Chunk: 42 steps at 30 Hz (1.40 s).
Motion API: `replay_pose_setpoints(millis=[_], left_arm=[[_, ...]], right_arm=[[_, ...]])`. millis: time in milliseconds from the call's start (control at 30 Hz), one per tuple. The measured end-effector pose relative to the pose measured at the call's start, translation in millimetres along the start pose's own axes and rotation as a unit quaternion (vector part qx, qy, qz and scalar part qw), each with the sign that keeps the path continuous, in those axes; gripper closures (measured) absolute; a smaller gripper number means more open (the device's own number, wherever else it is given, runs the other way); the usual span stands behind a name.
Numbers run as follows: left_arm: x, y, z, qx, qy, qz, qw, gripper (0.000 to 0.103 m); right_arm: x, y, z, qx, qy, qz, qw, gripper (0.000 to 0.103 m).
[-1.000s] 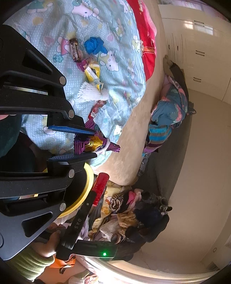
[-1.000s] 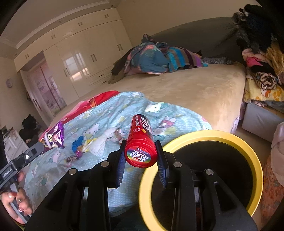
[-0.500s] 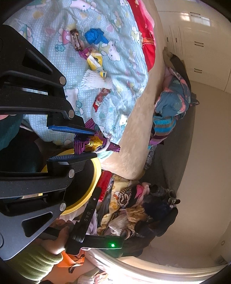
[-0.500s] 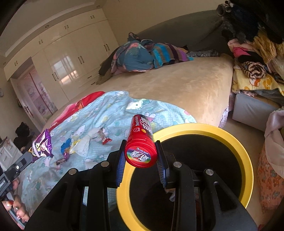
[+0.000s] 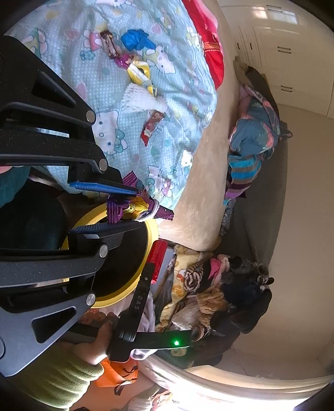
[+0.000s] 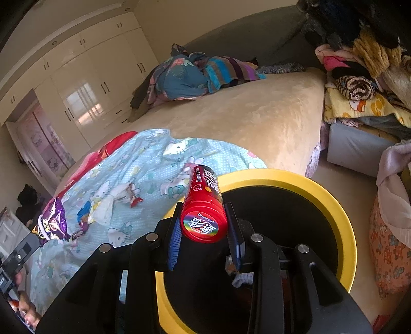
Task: Collect trash
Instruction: 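Carry the purple wrapper in the left tool while the right tool carries the red tube to the bin, then open the left tool over the bin while the right tool drops the red tube inside, then move both open tools back over the remaining trash on the blanket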
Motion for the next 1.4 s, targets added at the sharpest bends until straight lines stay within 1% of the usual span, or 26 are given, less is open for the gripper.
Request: replay_pose_setpoints(millis=[267, 567, 733, 867, 900, 933, 967, 1000, 1067, 1100, 1133, 1167, 1200, 1267, 1400], left_arm=[[-17, 14, 15, -0.019, 0.008, -0.023, 0.9995, 0.088], [-50, 38, 37, -0.041, 0.021, -0.071, 0.9964, 0.088], [-71, 48, 45, -0.056, 0.018, -0.092, 0.994, 0.088], [-91, 52, 48, -0.061, 0.004, -0.104, 0.9927, 0.087], [-95, 52, 48, -0.06, -0.001, -0.105, 0.9926, 0.082], [-99, 52, 47, -0.057, -0.008, -0.108, 0.9925, 0.074], [-101, 52, 46, -0.053, -0.012, -0.106, 0.9929, 0.052], [-100, 52, 46, -0.048, -0.011, -0.103, 0.9935, 0.041], [-95, 51, 46, -0.046, -0.003, -0.094, 0.9945, 0.037], [-92, 50, 47, -0.048, -0.002, -0.089, 0.9948, 0.029], [-88, 48, 47, -0.05, -0.002, -0.081, 0.9955, 0.025], [-84, 46, 47, -0.049, -0.001, -0.074, 0.9961, 0.019], [-80, 44, 47, -0.047, 0.001, -0.067, 0.9966, 0.015], [-71, 39, 46, -0.047, -0.002, -0.051, 0.9976, 0.012], [-56, 31, 41, -0.047, -0.009, -0.026, 0.9985, 0.011]], right_arm=[[-4, 8, 17, -0.017, 0.006, -0.012, 1.0, 0.073], [-9, 23, 45, -0.043, 0.019, -0.033, 0.998, 0.073], [-13, 33, 60, -0.06, 0.02, -0.049, 0.997, 0.073], [-15, 38, 69, -0.076, 0.023, -0.057, 0.995, 0.072], [-14, 39, 72, -0.081, 0.024, -0.056, 0.995, 0.072], [-13, 38, 73, -0.085, 0.024, -0.055, 0.995, 0.066], [-11, 38, 74, -0.088, 0.026, -0.051, 0.995, 0.056], [-9, 36, 74, -0.088, 0.03, -0.046, 0.995, 0.052], [-7, 34, 73, -0.087, 0.034, -0.042, 0.995, 0.047], [-6, 32, 72, -0.087, 0.036, -0.039, 0.995, 0.045], [-5, 31, 71, -0.088, 0.036, -0.037, 0.995, 0.042], [-5, 30, 69, -0.089, 0.036, -0.034, 0.995, 0.04], [-4, 28, 68, -0.088, 0.035, -0.032, 0.995, 0.04], [-3, 23, 59, -0.079, 0.032, -0.028, 0.996, 0.04], [2, 11, 44, -0.064, 0.026, -0.012, 0.998, 0.036]])
Point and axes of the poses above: each gripper's, at about its wrist camera, not at the fingertips, and x roughly against the way its jaws point, z to its right, y to its underside, the point moved 6 cm from there along -x, roughly the way its jaws point, and after that the axes turned 15 degrees about x, right-handed, at the moved point
